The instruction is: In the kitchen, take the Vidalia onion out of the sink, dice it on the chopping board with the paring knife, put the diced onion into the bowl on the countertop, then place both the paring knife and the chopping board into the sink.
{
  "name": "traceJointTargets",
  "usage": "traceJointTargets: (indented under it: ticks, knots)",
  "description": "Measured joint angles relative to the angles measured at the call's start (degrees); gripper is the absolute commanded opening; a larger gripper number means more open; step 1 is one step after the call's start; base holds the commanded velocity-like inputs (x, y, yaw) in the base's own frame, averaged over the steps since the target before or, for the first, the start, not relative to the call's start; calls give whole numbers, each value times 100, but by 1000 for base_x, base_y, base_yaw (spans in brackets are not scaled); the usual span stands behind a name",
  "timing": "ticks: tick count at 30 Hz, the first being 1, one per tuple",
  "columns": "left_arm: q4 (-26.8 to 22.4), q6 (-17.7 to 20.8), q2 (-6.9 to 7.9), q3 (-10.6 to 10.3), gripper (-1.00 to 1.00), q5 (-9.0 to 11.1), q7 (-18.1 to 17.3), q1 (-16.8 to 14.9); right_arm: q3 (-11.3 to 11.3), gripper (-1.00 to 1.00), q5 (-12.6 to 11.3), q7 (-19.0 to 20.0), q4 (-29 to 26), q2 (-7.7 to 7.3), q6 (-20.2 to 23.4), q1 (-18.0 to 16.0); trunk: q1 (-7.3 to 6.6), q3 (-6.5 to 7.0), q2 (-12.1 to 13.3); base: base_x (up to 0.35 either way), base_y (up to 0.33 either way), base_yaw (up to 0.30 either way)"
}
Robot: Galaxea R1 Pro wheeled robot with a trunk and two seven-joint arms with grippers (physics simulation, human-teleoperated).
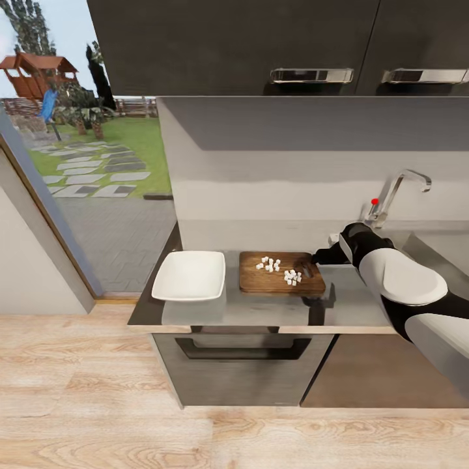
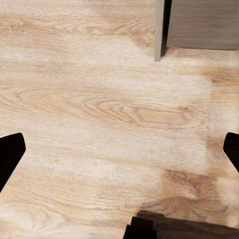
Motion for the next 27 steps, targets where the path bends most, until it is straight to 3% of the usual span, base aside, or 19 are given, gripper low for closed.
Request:
traceJointTargets:
  ticks: [8,18,27]
  knots:
    - [1,0,0,-3,100,0,1,0,1,100,0,0,-1,1,-5,0,153,-125,-279,0,0,0]
    - [3,0,0,-1,100,0,-1,0,1,100,0,0,-1,1,-5,0,154,-126,-281,0,0,0]
    - [3,0,0,-1,100,0,0,0,1,100,0,0,2,8,-5,0,351,-287,-641,0,0,0]
